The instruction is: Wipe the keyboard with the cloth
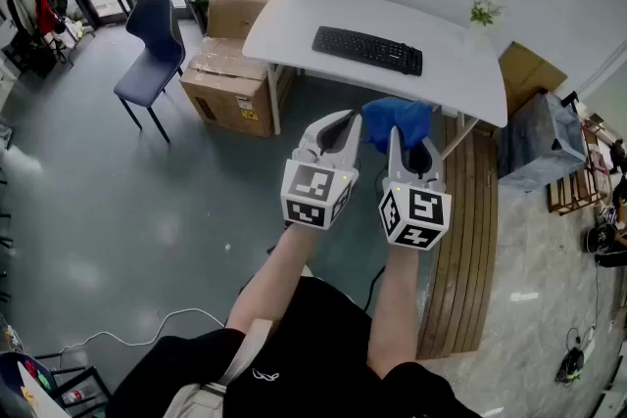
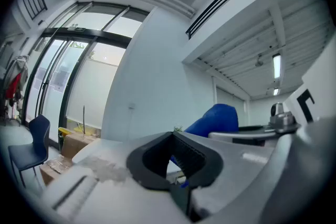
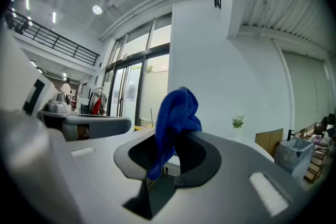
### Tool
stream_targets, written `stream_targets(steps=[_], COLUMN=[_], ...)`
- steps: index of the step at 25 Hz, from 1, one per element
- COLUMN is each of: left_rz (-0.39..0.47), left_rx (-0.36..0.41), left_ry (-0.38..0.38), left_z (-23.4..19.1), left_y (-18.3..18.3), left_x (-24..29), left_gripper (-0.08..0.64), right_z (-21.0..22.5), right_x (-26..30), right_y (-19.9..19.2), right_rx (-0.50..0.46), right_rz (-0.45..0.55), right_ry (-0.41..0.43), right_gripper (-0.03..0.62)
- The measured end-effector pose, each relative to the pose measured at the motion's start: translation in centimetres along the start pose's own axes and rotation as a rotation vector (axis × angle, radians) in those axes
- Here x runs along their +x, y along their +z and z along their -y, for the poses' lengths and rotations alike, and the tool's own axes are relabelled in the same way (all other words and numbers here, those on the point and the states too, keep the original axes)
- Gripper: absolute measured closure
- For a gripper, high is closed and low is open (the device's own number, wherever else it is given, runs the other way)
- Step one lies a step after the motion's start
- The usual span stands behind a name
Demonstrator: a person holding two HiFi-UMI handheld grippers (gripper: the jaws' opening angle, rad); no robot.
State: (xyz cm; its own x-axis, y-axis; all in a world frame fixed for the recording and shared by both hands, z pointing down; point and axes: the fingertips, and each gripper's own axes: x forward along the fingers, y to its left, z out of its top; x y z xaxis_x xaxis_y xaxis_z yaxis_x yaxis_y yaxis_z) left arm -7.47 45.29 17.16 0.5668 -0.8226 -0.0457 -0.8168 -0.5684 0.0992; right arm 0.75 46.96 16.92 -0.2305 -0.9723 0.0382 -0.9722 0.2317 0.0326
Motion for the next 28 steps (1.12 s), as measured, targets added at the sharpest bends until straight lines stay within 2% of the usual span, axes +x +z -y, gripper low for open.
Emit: stream_targets(steps=[9, 17, 22, 28], left_rz=[0.004, 0.037, 0.037, 0.034], left_rx=[-0.008, -0.024, -0.049, -0.071], left_ry=[0.006, -0.012, -0.026, -0.003], left_z=[-3.4, -7.9, -10.1, -14.0], left_y=[0.1, 1.3, 0.3, 0.1], left_x=[1.4, 3.6, 5.5, 9.4], left_gripper=[0.563, 0.563, 0.563, 0.563], right_z=[-0.9, -1.1, -1.1, -0.1], right_x=[3.2, 7.1, 9.8, 14.8], right_y=[0.1, 2.3, 1.2, 1.8], right_rx=[0.021, 0.024, 0.023, 0.009], right_rz=[0.029, 0.095, 0.079, 0.084], right_ry=[0.007, -0.059, -0.067, -0.062], right_gripper=[0.515, 0.515, 0.515, 0.515])
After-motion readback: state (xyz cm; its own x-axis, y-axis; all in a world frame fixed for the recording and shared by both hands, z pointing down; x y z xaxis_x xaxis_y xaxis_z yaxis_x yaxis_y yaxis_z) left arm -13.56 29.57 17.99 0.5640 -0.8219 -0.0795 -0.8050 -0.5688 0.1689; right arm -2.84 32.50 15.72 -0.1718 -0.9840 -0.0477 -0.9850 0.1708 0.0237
